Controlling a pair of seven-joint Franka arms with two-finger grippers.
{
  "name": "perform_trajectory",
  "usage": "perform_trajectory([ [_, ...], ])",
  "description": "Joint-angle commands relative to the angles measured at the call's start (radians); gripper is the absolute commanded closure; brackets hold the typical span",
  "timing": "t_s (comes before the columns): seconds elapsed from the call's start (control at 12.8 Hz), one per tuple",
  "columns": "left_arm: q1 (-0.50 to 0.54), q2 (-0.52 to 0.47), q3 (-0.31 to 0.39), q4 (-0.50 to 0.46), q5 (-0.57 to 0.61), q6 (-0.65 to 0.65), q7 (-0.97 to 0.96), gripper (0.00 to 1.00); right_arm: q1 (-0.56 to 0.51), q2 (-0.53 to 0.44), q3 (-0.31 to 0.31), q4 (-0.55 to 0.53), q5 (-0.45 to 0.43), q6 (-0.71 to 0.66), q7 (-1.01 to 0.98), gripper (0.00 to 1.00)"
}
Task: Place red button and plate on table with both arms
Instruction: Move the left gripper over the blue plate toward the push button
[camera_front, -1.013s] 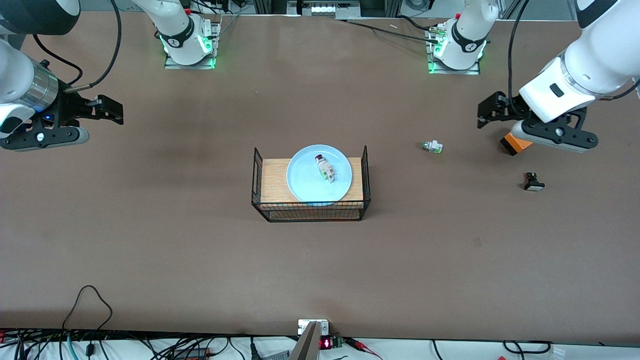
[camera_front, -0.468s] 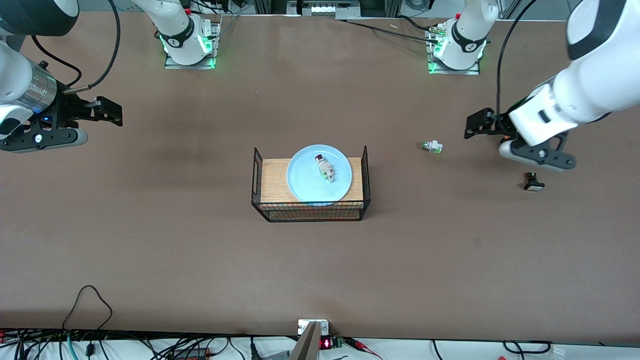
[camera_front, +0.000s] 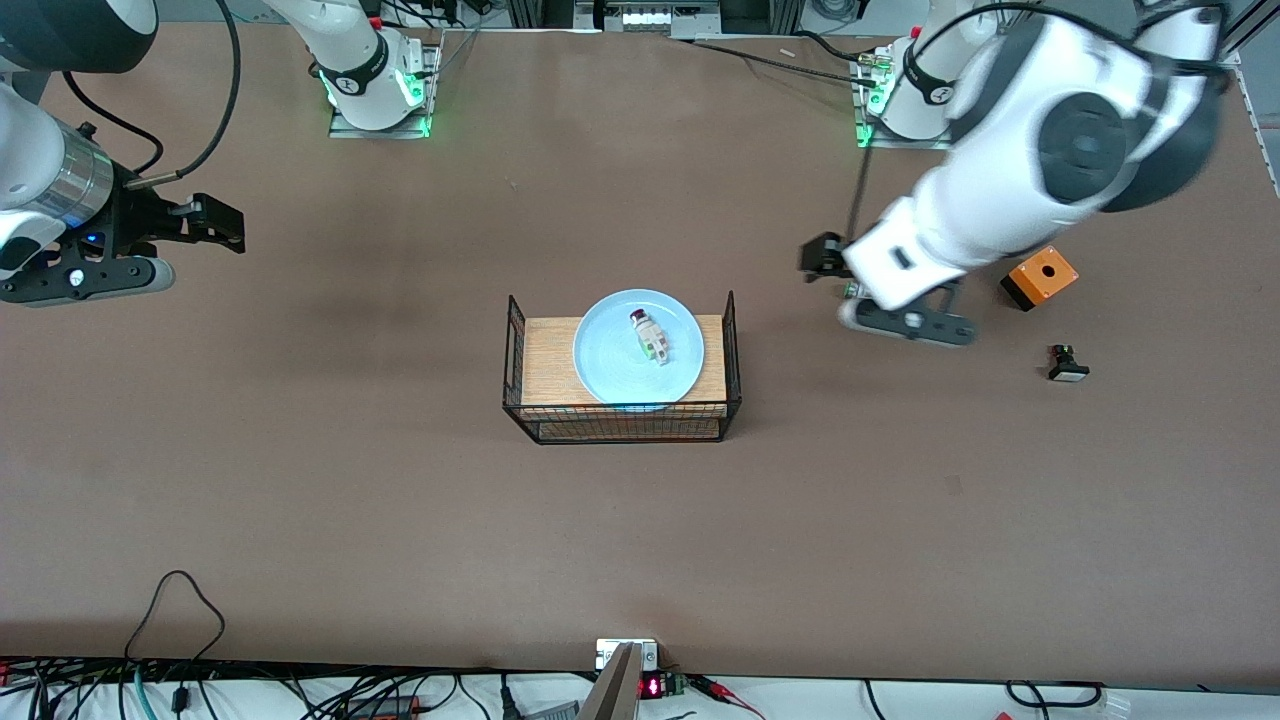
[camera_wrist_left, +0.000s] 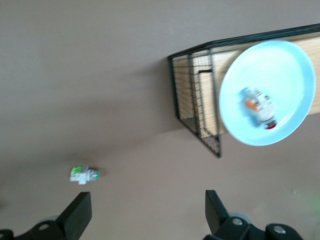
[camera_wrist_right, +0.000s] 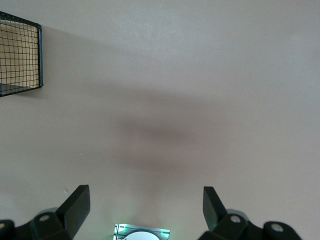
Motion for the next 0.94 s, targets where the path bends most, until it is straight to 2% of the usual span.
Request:
perform_trajectory([
  [0.0, -0.031, 0.054, 0.007, 0.049, 0.013, 0.064, -0.097, 0.0, -0.006, 0.009, 0.001, 0.021, 0.008, -0.007, -0.009, 0.0],
  [0.16, -0.092, 0.094, 0.008, 0.053, 0.023, 0.097, -0.212, 0.0, -0.006, 0.012, 0.001, 0.021, 0.008, -0.007, -0.008, 0.0],
  [0.31, -0.163, 0.154, 0.016, 0.104, 0.041, 0.115, -0.333, 0.0, -0.006, 0.012, 0.001, 0.021, 0.008, -0.007, -0.008, 0.0],
  [0.62, -0.307, 0.265, 0.018, 0.204, 0.204, 0.117, -0.485, 0.0, -0.001, 0.012, 0.001, 0.021, 0.008, -0.007, -0.008, 0.0],
  [0.86, -0.327, 0.343, 0.018, 0.274, 0.221, 0.118, -0.504, 0.0, 0.0, 0.012, 0.003, 0.021, 0.008, -0.007, -0.008, 0.0],
])
